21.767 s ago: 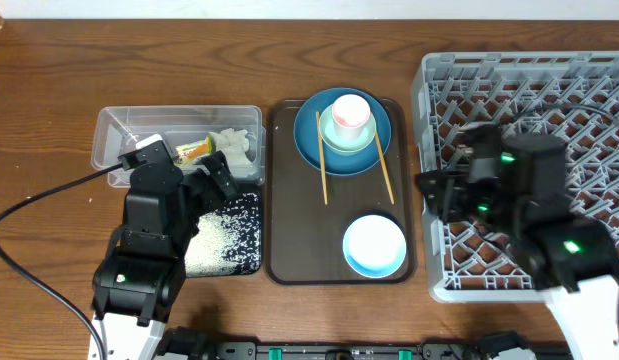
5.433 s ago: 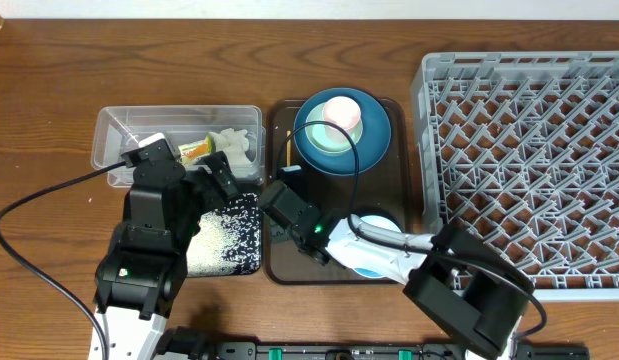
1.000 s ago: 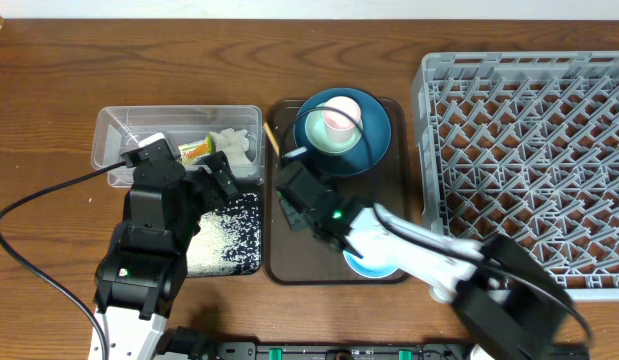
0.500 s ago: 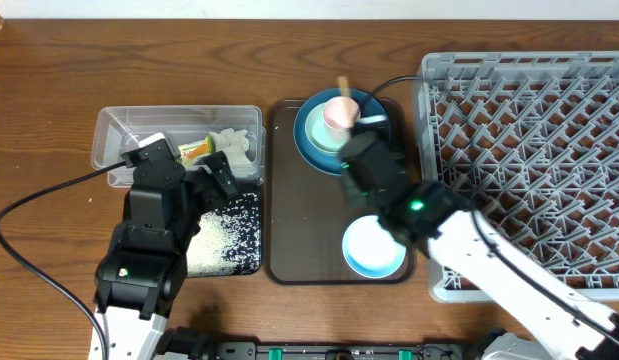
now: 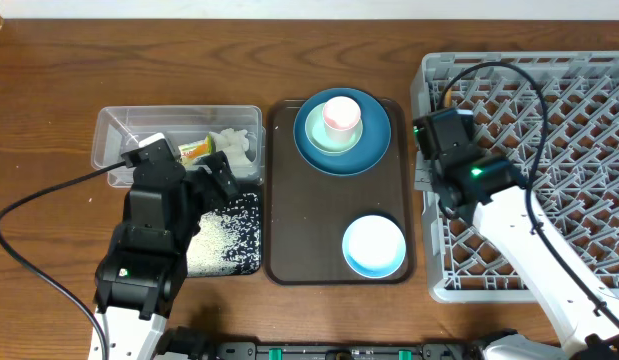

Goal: Sort waste into correct bins and load items into the dishwasher rack
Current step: 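Lift the chopstick and carry it right to the grey rack, then release the chopstick into the rack and raise the right gripper, then move the right gripper to the light-blue bowl and grip its rim, then lift the light-blue bowl and carry it into the grey rack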

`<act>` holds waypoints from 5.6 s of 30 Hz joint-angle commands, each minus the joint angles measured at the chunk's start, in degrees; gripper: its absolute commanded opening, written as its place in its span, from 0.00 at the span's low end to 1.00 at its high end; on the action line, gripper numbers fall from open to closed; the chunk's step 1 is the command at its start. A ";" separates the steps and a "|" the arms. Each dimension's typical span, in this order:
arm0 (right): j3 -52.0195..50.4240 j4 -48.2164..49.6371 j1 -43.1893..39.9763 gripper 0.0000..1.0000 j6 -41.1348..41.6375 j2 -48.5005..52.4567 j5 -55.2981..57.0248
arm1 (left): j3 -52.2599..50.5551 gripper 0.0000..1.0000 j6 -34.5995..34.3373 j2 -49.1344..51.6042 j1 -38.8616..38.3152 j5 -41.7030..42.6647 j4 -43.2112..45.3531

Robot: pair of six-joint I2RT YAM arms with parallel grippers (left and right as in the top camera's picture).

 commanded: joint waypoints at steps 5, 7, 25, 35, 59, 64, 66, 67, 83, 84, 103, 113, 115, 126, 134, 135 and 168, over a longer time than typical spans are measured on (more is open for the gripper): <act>-0.04 -0.26 -1.88 0.01 -3.02 1.36 0.96 | -0.22 0.98 -0.52 0.04 0.26 -1.11 0.04; -0.04 -0.31 -1.88 0.01 -4.31 1.97 0.98 | -0.22 0.98 -0.52 0.02 0.26 -1.11 0.07; -0.04 -0.31 -1.99 0.19 -8.24 9.35 1.05 | -0.22 0.98 -0.52 0.04 0.26 -1.11 0.07; 0.00 0.11 -1.99 0.17 -8.22 9.29 1.03 | -0.22 0.98 -0.52 0.07 0.26 -1.11 0.04; 6.91 -3.19 -0.92 0.46 -9.44 5.31 -35.56 | -0.22 0.98 -0.52 0.09 0.26 -1.11 0.04; 4.13 -3.39 3.32 0.49 -8.79 5.42 -37.73 | -0.22 0.98 -0.52 0.09 0.26 -1.11 0.04; 2.54 -2.71 5.55 0.49 -8.22 5.46 -37.75 | -0.22 0.98 -0.52 0.09 0.26 -1.11 0.02; 1.66 -1.97 6.73 0.50 -7.50 5.49 -37.77 | -0.22 0.98 -0.52 0.09 0.26 -1.11 0.00; -10.82 5.75 23.56 0.42 1.09 5.60 -26.23 | -0.22 0.98 -0.52 0.09 0.26 -1.11 -0.17; -11.13 5.75 23.82 0.41 1.20 5.60 -26.23 | -0.22 0.98 -0.52 0.09 0.26 -1.11 -0.17; -13.18 5.05 29.49 0.33 5.14 5.60 -27.06 | -0.22 0.98 -0.52 0.09 0.26 -1.11 -0.20; -13.20 2.47 30.03 0.29 5.14 5.60 -22.53 | -0.22 0.98 -0.52 0.09 0.26 -1.11 -0.37; -13.22 2.45 30.03 0.28 5.14 5.60 -22.56 | -0.22 0.98 -0.52 0.09 0.26 -1.11 -0.37; -15.32 2.43 30.08 0.24 5.16 5.60 -22.64 | -0.22 0.98 -0.52 0.09 0.26 -1.11 -0.35; -15.32 2.95 30.08 0.03 5.16 5.60 -22.75 | -0.22 0.98 -0.52 0.09 0.26 -1.11 -0.37; -15.30 3.04 30.08 0.01 5.16 5.60 -22.75 | -0.22 0.98 -0.52 0.09 0.26 -1.11 -0.37; 2.64 4.02 16.28 0.01 -10.86 5.33 -35.28 | -0.22 0.98 -0.50 0.72 0.26 -1.11 -0.42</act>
